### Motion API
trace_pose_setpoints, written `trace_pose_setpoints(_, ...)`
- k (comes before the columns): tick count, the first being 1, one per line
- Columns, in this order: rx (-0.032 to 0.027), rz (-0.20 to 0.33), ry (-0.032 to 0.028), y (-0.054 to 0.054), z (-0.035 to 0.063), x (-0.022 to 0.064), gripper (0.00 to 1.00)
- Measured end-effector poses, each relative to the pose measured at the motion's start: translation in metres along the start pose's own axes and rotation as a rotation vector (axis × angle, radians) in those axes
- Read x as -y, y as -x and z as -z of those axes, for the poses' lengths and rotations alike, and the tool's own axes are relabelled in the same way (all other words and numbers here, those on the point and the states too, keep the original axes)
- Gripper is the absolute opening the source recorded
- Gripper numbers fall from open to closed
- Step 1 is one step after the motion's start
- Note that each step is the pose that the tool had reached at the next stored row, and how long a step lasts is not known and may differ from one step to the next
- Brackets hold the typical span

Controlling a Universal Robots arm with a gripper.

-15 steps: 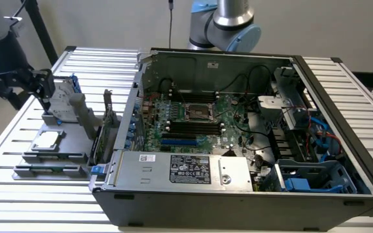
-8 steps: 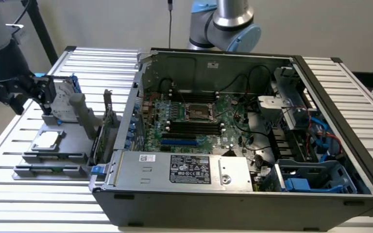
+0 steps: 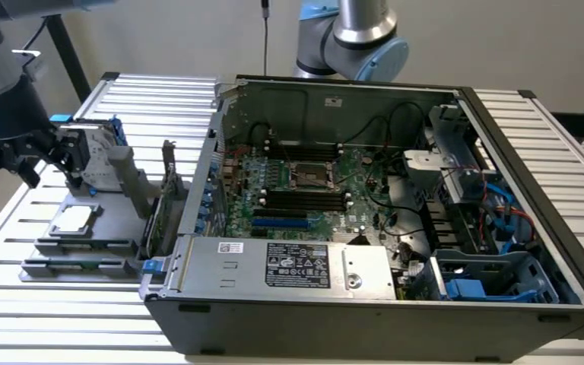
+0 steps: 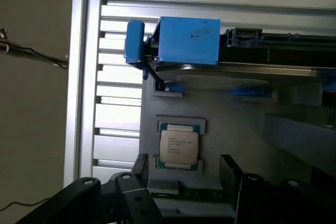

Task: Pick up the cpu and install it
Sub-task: 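Pick up the cpu and move it towards the insertion slot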

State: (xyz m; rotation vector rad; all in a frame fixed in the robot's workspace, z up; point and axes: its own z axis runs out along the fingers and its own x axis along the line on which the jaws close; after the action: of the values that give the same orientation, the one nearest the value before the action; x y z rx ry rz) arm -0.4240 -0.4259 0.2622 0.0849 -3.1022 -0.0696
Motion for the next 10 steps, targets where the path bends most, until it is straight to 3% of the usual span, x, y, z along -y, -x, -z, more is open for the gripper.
trace_pose_setpoints(10, 0.0000, 0.000, 0.0000, -0.001, -0.0180, 0.0043, 0.65)
